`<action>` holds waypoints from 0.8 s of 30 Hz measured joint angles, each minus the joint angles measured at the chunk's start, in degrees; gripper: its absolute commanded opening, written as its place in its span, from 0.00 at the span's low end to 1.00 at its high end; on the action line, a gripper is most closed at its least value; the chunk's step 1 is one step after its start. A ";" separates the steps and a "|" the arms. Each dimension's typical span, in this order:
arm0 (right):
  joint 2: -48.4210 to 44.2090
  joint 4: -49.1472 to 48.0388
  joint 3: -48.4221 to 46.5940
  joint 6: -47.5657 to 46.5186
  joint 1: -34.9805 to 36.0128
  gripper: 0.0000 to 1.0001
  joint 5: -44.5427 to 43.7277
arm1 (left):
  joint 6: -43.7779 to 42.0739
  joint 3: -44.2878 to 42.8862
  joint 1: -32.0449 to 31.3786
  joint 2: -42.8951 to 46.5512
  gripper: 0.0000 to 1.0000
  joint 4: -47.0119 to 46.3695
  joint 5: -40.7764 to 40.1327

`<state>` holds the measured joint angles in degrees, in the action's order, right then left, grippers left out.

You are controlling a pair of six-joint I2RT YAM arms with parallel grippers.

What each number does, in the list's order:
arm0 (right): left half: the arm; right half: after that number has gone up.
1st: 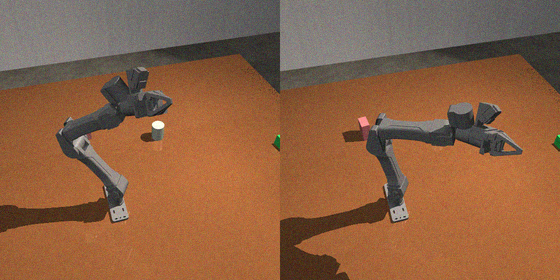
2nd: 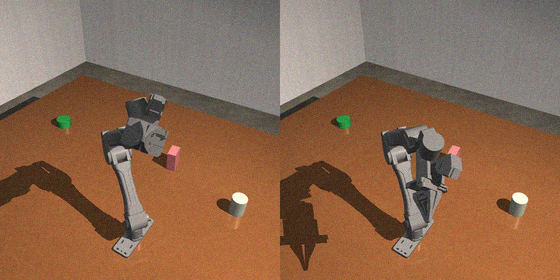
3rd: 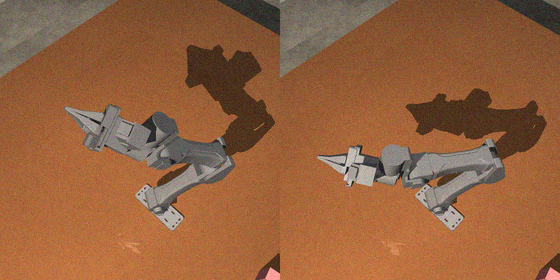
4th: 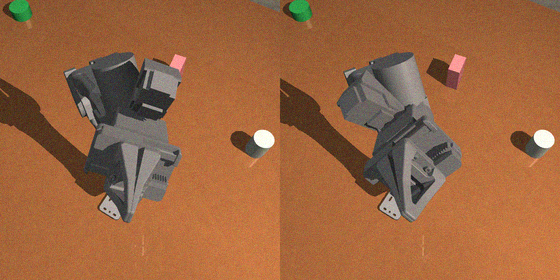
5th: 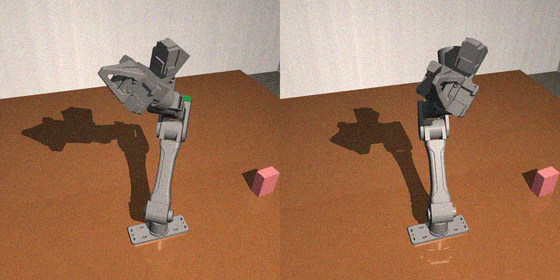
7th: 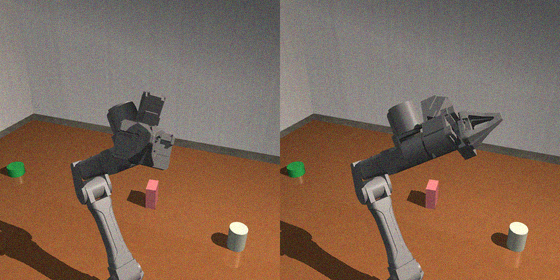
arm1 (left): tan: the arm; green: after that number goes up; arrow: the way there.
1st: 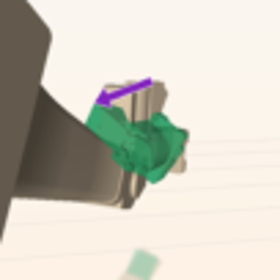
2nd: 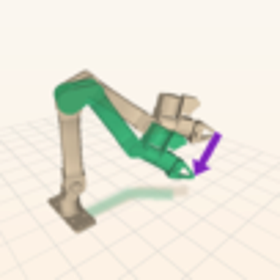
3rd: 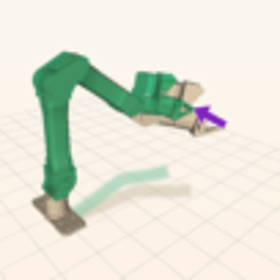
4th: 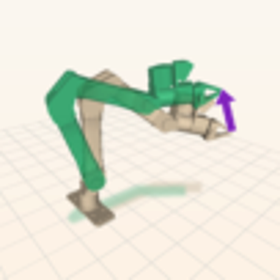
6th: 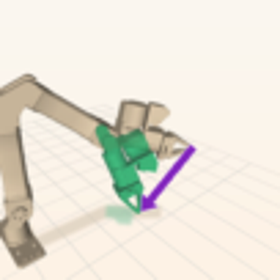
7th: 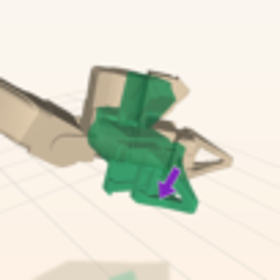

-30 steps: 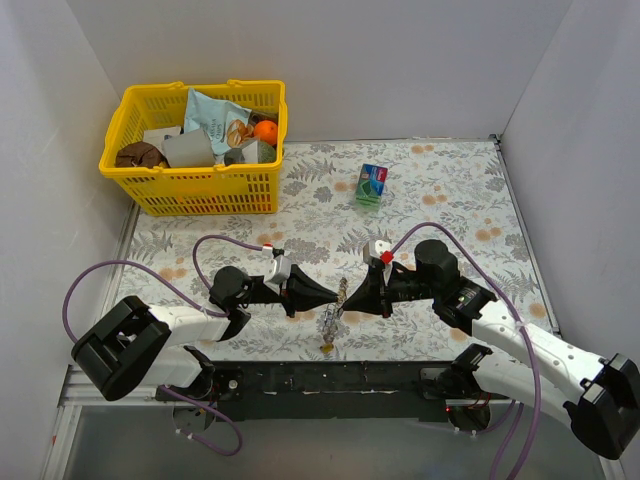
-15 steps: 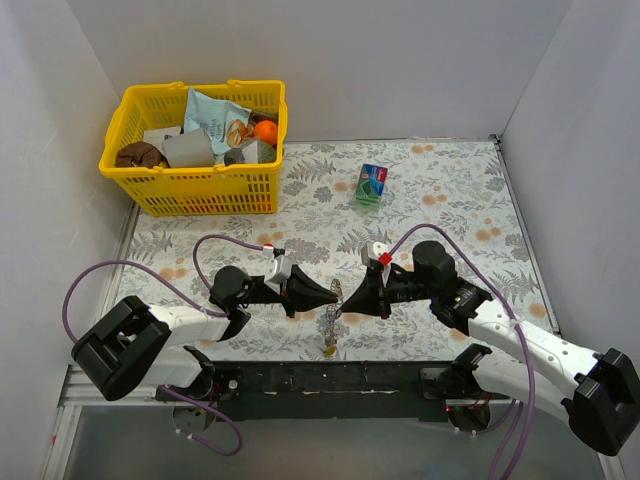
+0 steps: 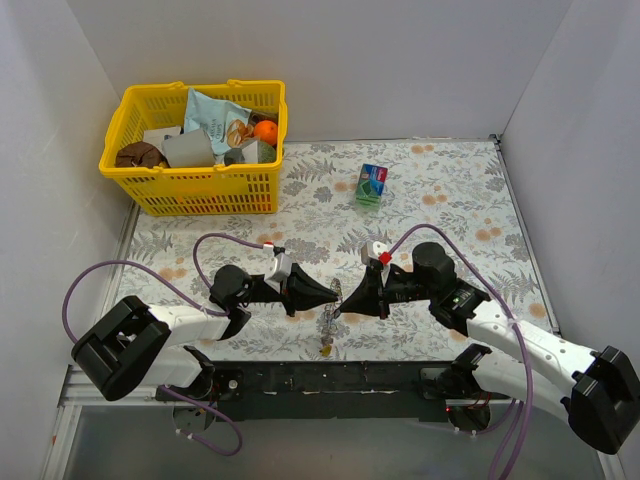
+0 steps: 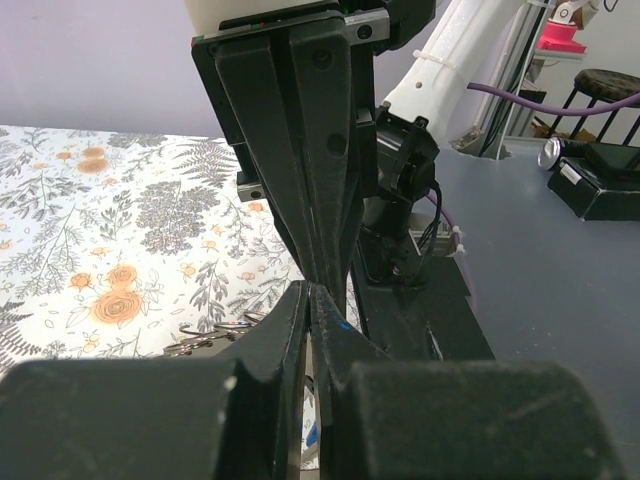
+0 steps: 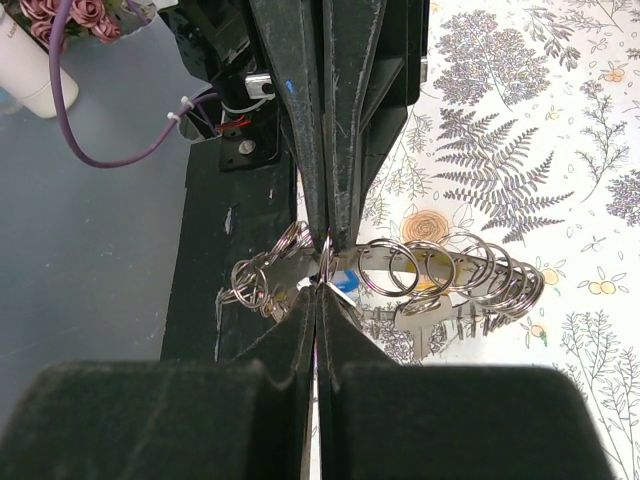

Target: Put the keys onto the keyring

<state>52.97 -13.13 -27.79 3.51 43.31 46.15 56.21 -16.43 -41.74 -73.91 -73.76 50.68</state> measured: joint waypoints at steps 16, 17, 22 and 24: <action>1.44 -4.02 0.61 3.87 1.46 0.01 -1.22 | 0.63 -0.04 0.07 -0.02 0.00 -0.44 0.00; 1.51 -4.13 0.61 3.91 1.51 0.01 -1.27 | 0.66 -0.04 0.07 -0.02 0.00 -0.44 0.02; 2.03 -4.90 0.61 4.33 1.79 0.03 -1.70 | 0.85 -0.04 0.42 -0.02 0.00 -0.42 0.07; 2.27 -5.09 0.61 4.61 1.81 0.07 -1.97 | 0.87 -0.04 0.44 -0.02 0.00 -0.42 0.07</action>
<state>55.24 -18.22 -27.18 8.12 45.12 44.18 57.08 -16.47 -41.30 -73.93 -74.17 50.74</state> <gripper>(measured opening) 0.028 0.018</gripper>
